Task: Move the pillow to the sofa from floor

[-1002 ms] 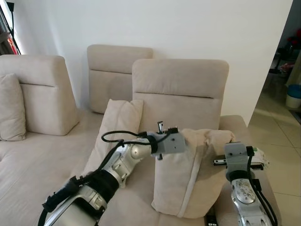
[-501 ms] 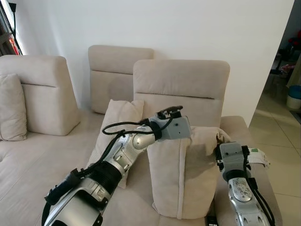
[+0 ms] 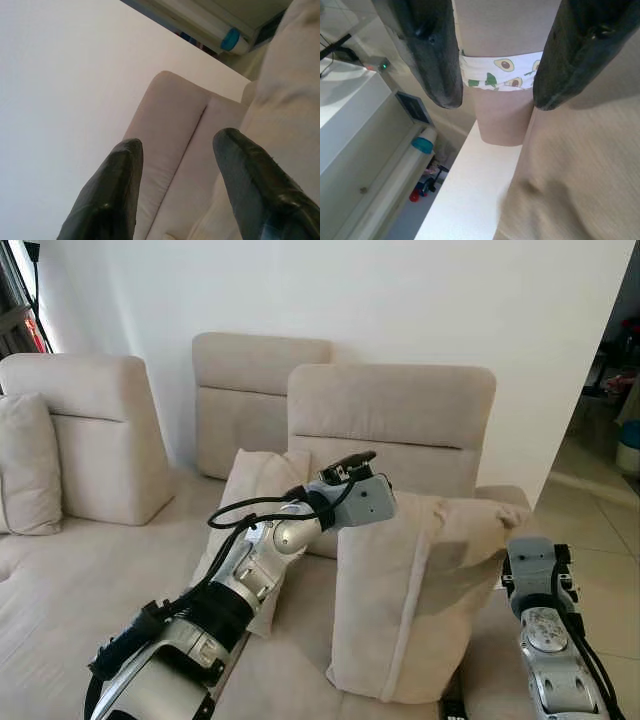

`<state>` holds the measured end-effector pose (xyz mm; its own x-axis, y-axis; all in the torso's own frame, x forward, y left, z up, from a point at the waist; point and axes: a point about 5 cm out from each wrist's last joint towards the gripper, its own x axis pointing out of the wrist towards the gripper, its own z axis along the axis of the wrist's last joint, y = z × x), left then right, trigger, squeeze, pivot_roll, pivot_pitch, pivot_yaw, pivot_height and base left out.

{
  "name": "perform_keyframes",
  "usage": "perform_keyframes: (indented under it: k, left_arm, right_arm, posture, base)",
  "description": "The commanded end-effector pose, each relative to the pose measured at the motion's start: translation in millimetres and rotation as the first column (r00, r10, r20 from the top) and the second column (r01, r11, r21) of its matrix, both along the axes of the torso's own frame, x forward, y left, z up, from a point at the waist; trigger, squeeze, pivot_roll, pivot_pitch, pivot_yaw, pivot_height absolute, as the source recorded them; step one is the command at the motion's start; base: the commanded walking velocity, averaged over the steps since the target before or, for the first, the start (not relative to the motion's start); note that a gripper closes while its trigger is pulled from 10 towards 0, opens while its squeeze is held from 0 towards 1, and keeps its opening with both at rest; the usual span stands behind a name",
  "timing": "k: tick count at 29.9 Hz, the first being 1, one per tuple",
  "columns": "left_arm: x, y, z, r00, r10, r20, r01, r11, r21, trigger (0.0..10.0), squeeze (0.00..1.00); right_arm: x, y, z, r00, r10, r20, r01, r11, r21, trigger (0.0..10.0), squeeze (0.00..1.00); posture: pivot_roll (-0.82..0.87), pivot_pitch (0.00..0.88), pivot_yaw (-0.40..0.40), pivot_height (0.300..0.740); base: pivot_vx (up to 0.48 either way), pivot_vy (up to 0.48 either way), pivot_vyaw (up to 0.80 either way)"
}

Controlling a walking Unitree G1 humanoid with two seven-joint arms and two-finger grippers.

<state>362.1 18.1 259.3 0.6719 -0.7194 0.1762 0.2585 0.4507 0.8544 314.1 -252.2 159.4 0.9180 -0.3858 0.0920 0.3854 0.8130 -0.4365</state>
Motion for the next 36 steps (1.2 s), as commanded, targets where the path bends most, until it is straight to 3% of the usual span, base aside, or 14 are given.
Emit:
perform_keyframes:
  k: [1,5,12,14,15,17,21,23,24,26,27,31,33,36]
  left_arm:
    - [-0.7,1.6,-2.9,1.0,0.007,-0.005,-0.007,1.0,-0.013,10.0,0.0]
    - [-1.3,1.6,-2.3,1.0,0.007,-0.002,-0.007,1.0,-0.025,10.0,0.0]
    - [-2.0,2.3,-4.1,1.0,0.008,-0.02,-0.009,0.999,-0.046,10.0,0.0]
    - [-1.3,3.5,-11.6,0.99,0.003,-0.14,-0.028,0.984,-0.173,10.0,0.0]
    - [-1.3,3.5,-11.6,0.99,0.003,-0.14,-0.028,0.984,-0.173,10.0,0.0]
    - [-1.5,4.4,-22.1,0.961,-0.022,-0.276,-0.072,0.943,-0.324,10.0,0.0]
    - [-2.0,6.3,-31.3,0.93,-0.049,-0.365,-0.121,0.895,-0.429,10.0,0.0]
    - [-2.6,11.1,-41.7,0.893,-0.084,-0.441,-0.183,0.829,-0.528,10.0,0.0]
    - [-2.6,11.1,-41.7,0.893,-0.084,-0.441,-0.183,0.829,-0.528,10.0,0.0]
    - [-3.3,15.6,-48.7,0.87,-0.107,-0.48,-0.229,0.775,-0.589,10.0,0.0]
    - [-3.3,15.6,-48.7,0.87,-0.107,-0.48,-0.229,0.775,-0.589,10.0,0.0]
    - [-7.4,24.9,-68.4,0.839,-0.084,-0.538,-0.335,0.699,-0.632,10.0,0.0]
    - [-7.4,24.9,-68.4,0.839,-0.084,-0.538,-0.335,0.699,-0.632,10.0,0.0]
    - [-14.6,30.6,-92.1,0.8,-0.071,-0.596,-0.397,0.682,-0.615,10.0,0.0]
  right_arm:
    - [2.3,4.4,2.7,1.0,0.015,0.023,-0.014,1.0,-0.014,10.0,0.0]
    - [3.7,10.3,7.8,0.998,0.043,0.056,-0.041,0.999,-0.036,10.0,0.0]
    - [8.6,34.6,9.4,0.976,0.207,0.066,-0.207,0.978,-0.003,10.0,0.0]
    - [5.4,51.2,4.8,0.954,0.289,0.077,-0.292,0.956,0.037,10.0,0.0]
    - [5.4,51.2,4.8,0.954,0.289,0.077,-0.292,0.956,0.037,10.0,0.0]
    - [-0.2,66.1,-0.1,0.936,0.341,0.087,-0.346,0.936,0.057,10.0,0.0]
    - [-5.8,76.8,-4.1,0.924,0.37,0.097,-0.376,0.924,0.064,10.0,0.0]
    - [-13.0,87.6,-6.6,0.91,0.397,0.118,-0.405,0.912,0.059,10.0,0.0]
    - [-13.0,87.6,-6.6,0.91,0.397,0.118,-0.405,0.912,0.059,10.0,0.0]
    - [-18.7,95.0,-7.5,0.899,0.416,0.138,-0.426,0.903,0.05,10.0,0.0]
    - [-18.7,95.0,-7.5,0.899,0.416,0.138,-0.426,0.903,0.05,10.0,0.0]
    - [-32.3,100.1,-12.0,0.89,0.418,0.185,-0.429,0.903,0.027,10.0,0.0]
    - [-32.3,100.1,-12.0,0.89,0.418,0.185,-0.429,0.903,0.027,10.0,0.0]
    - [-44.3,97.2,-23.6,0.897,0.401,0.186,-0.414,0.91,0.033,10.0,0.0]
  posture:
    - [-0.13,0.0,0.057,0.74]
    - [-0.13,0.0,0.056,0.74]
    - [-0.12,0.0,0.054,0.74]
    - [-0.13,0.0,0.055,0.74]
    - [-0.13,0.0,0.055,0.74]
    - [-0.13,0.0,0.057,0.74]
    - [-0.13,0.0,0.057,0.74]
    - [-0.14,0.0,0.057,0.74]
    - [-0.14,0.0,0.057,0.74]
    - [-0.14,0.0,0.058,0.74]
    - [-0.14,0.0,0.058,0.74]
    - [-0.14,0.0,0.058,0.74]
    - [-0.14,0.0,0.058,0.74]
    - [-0.13,0.0,0.057,0.74]
  base:
    - [0.0,0.0,0.0]
    - [0.0,0.0,0.0]
    - [0.0,0.0,0.0]
    - [0.0,0.0,0.0]
    - [0.0,0.0,0.0]
    - [0.0,0.0,0.0]
    - [0.0,0.0,0.0]
    - [0.0,0.0,0.0]
    - [0.0,0.0,0.0]
    - [0.0,0.0,0.0]
    - [0.0,0.0,0.0]
    - [0.0,0.0,0.0]
    - [0.0,0.0,0.0]
    - [0.0,0.0,0.0]
